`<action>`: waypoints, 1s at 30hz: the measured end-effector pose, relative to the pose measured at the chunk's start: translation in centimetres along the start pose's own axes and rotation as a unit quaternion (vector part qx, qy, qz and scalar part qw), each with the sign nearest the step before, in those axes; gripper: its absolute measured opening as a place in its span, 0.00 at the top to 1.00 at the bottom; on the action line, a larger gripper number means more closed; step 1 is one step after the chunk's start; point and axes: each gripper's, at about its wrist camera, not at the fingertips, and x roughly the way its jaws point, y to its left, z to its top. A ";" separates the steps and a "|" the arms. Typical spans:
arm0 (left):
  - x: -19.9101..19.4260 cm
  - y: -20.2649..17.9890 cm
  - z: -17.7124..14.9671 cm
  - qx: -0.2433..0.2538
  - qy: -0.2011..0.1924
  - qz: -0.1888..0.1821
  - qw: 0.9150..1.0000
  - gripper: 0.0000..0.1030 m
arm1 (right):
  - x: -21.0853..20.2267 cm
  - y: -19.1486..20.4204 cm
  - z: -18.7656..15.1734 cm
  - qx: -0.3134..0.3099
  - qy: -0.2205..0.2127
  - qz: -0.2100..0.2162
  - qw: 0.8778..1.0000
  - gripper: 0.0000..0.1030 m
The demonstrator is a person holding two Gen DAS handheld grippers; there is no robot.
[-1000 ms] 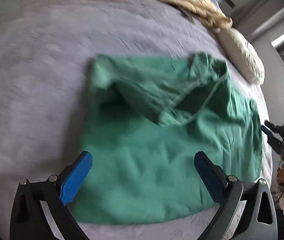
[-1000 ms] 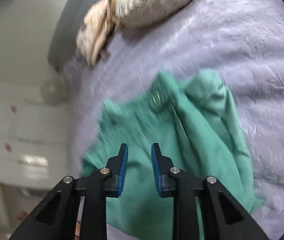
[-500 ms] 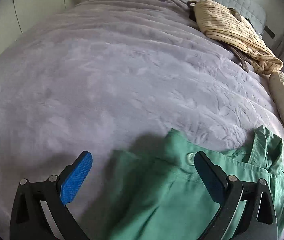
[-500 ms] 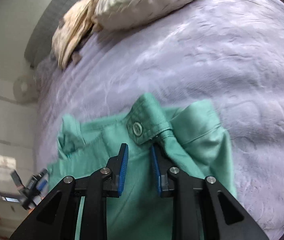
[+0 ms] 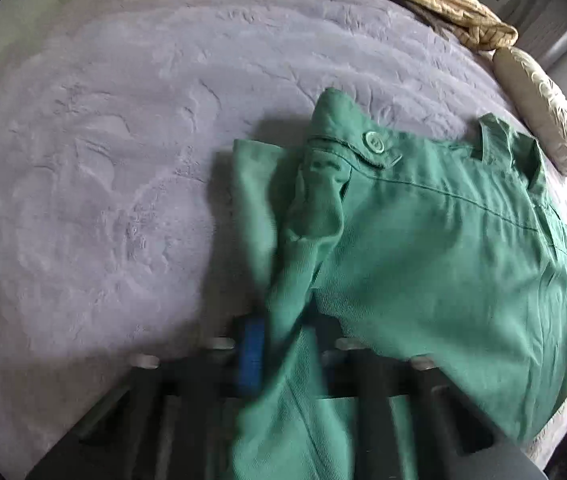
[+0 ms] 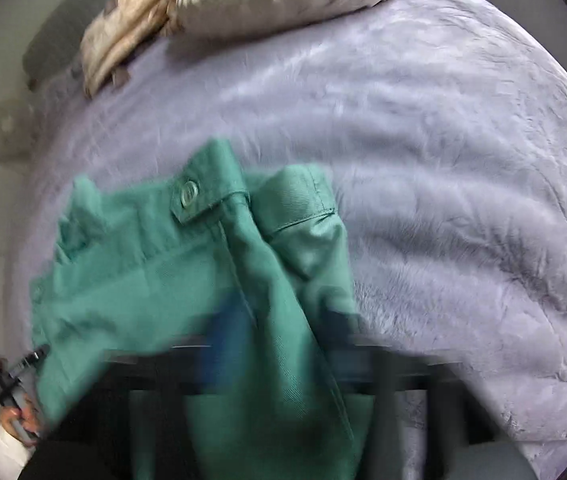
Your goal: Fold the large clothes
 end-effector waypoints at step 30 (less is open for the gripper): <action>-5.1 1.4 -9.4 0.005 0.035 -0.107 0.994 0.21 | 3.2 11.8 -20.4 0.133 0.169 0.308 0.927 0.19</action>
